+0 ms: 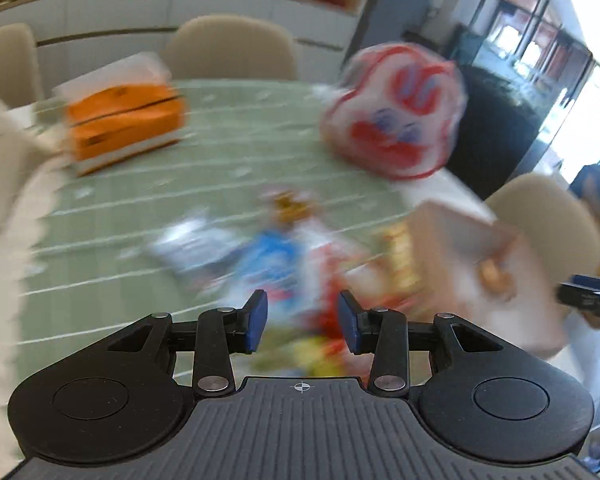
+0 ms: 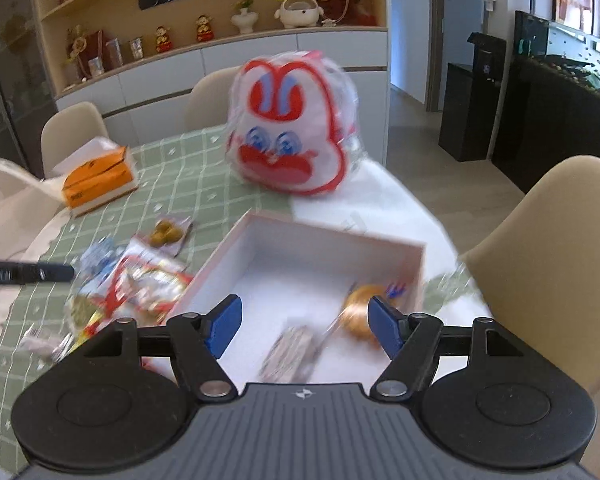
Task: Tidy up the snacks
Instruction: 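Carry both snacks over the pink box and release them inside, then grasp another clear biscuit packet with the left gripper while the right tool moves toward the pile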
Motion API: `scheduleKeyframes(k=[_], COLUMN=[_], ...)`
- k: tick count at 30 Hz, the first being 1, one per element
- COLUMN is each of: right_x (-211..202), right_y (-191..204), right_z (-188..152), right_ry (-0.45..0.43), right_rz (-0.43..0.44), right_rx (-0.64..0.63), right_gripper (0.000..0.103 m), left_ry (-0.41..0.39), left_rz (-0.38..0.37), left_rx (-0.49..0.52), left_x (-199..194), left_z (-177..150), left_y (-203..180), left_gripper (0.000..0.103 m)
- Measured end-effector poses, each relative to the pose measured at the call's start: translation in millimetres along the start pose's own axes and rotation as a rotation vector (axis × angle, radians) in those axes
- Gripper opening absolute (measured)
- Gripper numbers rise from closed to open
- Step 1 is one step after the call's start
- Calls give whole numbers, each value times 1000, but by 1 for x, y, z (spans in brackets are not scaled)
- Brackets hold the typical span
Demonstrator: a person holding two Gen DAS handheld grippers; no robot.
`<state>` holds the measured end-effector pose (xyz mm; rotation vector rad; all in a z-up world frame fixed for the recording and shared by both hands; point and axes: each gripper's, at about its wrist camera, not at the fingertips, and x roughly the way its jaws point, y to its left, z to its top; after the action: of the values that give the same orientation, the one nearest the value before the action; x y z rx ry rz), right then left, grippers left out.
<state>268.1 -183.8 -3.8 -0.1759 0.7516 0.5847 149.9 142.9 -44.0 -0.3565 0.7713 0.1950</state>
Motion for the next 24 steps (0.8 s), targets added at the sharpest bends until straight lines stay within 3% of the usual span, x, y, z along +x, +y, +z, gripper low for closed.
scheduleKeyframes(k=[5, 11, 16, 21, 24], right_x=[-12, -14, -12, -4, -3], right_y=[45, 86, 103, 123, 133], right_z=[-36, -66, -80, -90, -92], right_ry=[60, 111, 120, 142, 147], right_rz=[17, -14, -31, -23, -20], right_rx=[68, 88, 122, 137, 120], right_gripper=[70, 70, 70, 70, 70], left_ry=[83, 124, 190, 163, 142], left_rz=[-17, -104, -185, -114, -70], left_rx=[-9, -2, 145, 269, 293], left_x=[5, 16, 1, -5, 0], left_z=[-26, -48, -65, -74, -74], left_y=[63, 86, 68, 43, 32], left_gripper=[43, 42, 42, 42, 44])
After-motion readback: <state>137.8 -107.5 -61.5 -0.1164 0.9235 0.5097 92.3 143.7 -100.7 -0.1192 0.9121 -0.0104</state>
